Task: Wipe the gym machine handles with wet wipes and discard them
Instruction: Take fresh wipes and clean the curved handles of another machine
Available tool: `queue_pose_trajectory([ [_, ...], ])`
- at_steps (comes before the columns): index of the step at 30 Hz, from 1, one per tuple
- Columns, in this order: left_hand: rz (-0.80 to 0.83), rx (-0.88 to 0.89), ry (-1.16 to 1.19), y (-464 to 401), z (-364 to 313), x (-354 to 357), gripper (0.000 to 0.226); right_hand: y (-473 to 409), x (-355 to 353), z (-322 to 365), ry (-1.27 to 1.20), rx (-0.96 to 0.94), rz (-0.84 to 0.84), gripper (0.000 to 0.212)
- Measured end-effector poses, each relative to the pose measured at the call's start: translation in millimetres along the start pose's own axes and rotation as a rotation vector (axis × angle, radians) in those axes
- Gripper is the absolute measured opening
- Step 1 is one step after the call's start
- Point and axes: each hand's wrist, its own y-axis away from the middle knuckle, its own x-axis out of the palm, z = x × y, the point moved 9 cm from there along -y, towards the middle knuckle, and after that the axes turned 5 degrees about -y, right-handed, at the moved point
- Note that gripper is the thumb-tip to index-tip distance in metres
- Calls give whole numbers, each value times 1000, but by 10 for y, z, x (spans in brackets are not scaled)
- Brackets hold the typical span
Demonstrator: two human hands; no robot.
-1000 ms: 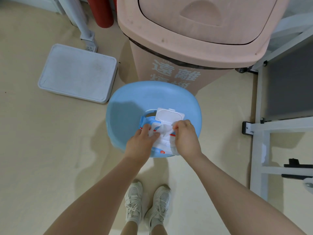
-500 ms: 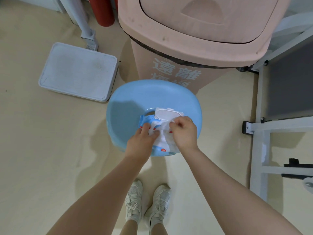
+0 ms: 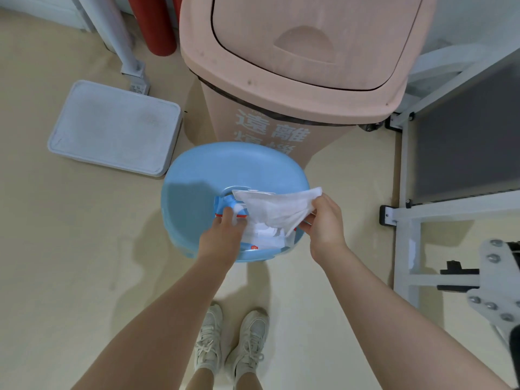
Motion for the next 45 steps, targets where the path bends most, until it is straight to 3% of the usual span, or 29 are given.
queue_pose_trajectory([
  [3, 37, 52, -75, 24, -9, 46, 53, 32, -16, -137, 80, 105, 20, 35],
  [6, 75, 26, 18, 32, 46, 10, 40, 74, 86, -209, 193, 118, 110, 14],
  [8, -38, 5, 117, 36, 75, -141, 42, 72, 151, -260, 222, 110, 156, 17],
  [11, -236, -11, 549, 112, 112, -332, 41, 38, 241, -353, 206, 123, 181, 19],
  [13, -204, -4, 847, 150, 72, -333, 37, 28, 295, -410, 166, 161, 189, 18],
  [15, -161, -38, 985, 152, 41, -307, 24, 13, 323, -467, 114, 198, 196, 18],
  [17, -159, -79, 994, 118, 61, -294, 6, 18, 345, -499, 108, 231, 228, 16],
  [20, -158, -157, 937, 57, 175, -252, 6, 7, 315, -467, 123, 224, 278, 4],
  [22, -184, -226, 906, 27, 319, -250, 9, -8, 261, -433, 83, 237, 316, 19],
  [24, -192, -240, 897, 13, 402, -242, 10, 8, 258, -408, 122, 236, 337, 19],
  [27, -159, -172, 995, 29, 308, -230, 11, 85, 434, -315, 430, 63, 344, 6],
  [30, -149, -111, 1068, 79, 194, -266, 11, 164, 691, -301, 700, -130, 332, 31],
  [35, -124, -111, 1075, 135, 355, -293, 5, 104, 713, -362, 391, 29, 372, 11],
  [41, -50, -185, 951, 174, 507, -295, 20, 242, 769, -642, -17, 417, 640, 36],
  [43, -51, -191, 932, 177, 523, -304, 25, 309, 781, -676, -52, 501, 678, 33],
  [45, -62, -199, 923, 168, 532, -306, 27, 357, 787, -705, -63, 554, 710, 44],
])
